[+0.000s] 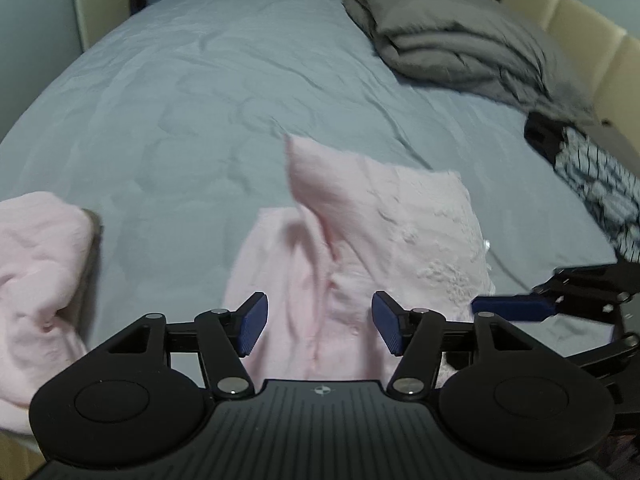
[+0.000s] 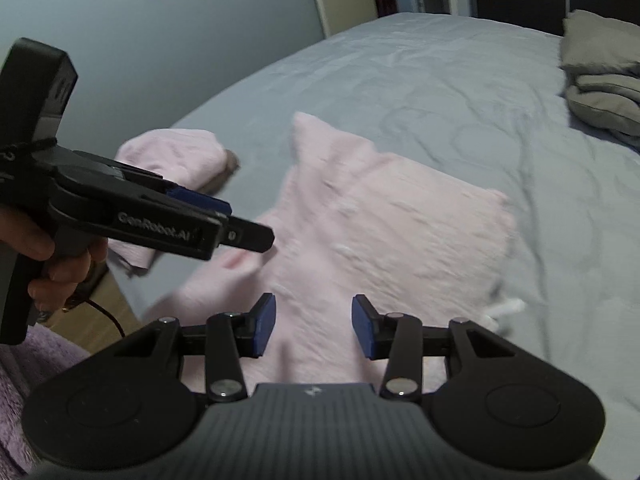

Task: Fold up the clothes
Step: 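Fold the held hem over the garment body and open the right gripper, then pinch the folded pink garment edge with the left gripper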

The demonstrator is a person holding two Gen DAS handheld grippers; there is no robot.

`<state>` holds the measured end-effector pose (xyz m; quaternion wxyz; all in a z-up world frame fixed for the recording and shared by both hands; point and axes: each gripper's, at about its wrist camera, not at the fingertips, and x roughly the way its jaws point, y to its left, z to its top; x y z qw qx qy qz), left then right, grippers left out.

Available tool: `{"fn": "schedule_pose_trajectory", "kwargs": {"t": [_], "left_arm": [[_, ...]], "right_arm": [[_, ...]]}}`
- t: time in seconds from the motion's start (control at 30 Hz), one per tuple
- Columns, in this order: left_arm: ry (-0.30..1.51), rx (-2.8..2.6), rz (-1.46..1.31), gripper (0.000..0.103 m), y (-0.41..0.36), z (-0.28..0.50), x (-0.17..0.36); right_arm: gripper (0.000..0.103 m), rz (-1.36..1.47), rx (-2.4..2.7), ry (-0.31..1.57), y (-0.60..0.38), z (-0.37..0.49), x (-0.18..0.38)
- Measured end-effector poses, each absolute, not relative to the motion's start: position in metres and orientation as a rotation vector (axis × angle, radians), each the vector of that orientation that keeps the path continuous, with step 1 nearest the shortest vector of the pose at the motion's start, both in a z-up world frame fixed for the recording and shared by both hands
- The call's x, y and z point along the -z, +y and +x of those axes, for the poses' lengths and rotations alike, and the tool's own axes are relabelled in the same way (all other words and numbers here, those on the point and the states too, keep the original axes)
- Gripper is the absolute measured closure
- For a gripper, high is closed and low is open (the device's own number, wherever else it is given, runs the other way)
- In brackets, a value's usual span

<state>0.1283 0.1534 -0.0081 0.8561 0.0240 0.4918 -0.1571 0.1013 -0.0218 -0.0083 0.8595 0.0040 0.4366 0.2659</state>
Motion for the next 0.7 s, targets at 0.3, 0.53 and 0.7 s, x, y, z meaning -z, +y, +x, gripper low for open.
{"fn": "schedule_pose_trajectory", "kwargs": {"t": [0.3, 0.53, 0.7], "left_arm": [[1.087, 0.313, 0.044, 0.047, 0.140, 0.139, 0.020], [1.127, 0.297, 0.036, 0.087, 0.130, 0.146, 0.028], [1.097, 0.281, 0.038, 0.096, 0.134, 0.141, 0.019]], "right_arm": [[0.055, 0.020, -0.461, 0.971, -0.052, 0.103, 0.014], [0.054, 0.015, -0.442, 0.999, -0.058, 0.104, 0.018], [0.054, 0.007, -0.431, 1.006, -0.064, 0.105, 0.021]]}}
